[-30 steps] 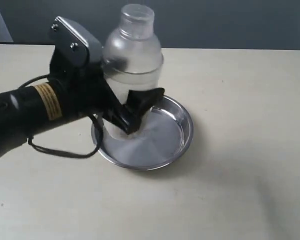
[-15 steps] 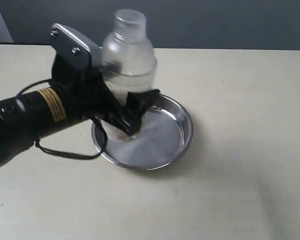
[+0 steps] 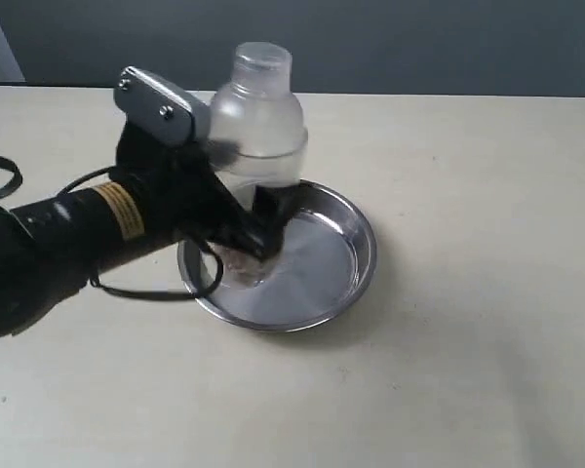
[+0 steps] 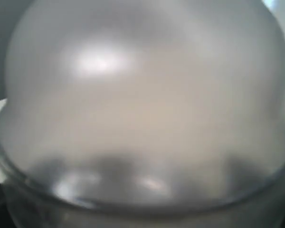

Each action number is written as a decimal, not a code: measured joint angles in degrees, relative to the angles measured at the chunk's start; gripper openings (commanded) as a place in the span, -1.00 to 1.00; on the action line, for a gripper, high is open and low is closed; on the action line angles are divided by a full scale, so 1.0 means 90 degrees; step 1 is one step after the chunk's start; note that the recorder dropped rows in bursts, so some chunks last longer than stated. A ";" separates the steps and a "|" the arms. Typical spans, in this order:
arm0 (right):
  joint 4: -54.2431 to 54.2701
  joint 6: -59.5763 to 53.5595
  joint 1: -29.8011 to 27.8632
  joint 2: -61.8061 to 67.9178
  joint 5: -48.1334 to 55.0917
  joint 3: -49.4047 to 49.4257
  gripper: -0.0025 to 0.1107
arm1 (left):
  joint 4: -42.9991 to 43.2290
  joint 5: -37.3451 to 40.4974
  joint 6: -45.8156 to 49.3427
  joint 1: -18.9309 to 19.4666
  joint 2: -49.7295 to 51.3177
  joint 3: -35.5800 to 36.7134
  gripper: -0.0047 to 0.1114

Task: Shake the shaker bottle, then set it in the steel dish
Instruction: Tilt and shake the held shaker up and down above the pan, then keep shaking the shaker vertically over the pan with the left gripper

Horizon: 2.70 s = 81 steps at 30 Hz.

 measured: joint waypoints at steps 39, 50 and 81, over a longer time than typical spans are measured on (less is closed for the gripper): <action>0.0000 0.0000 0.0000 0.0000 0.0000 0.0000 -0.97 | 0.0380 -0.1006 -0.0792 -0.0088 0.0188 -0.0189 -0.92; 0.0000 0.0000 0.0000 0.0000 0.0000 0.0000 -0.97 | -0.0137 -0.0544 -0.0485 -0.0088 0.0347 -0.0282 -0.92; 0.0000 0.0000 0.0000 0.0000 0.0000 0.0000 -0.97 | 0.1051 -0.0305 -0.1156 -0.0317 -0.0511 -0.0521 -0.92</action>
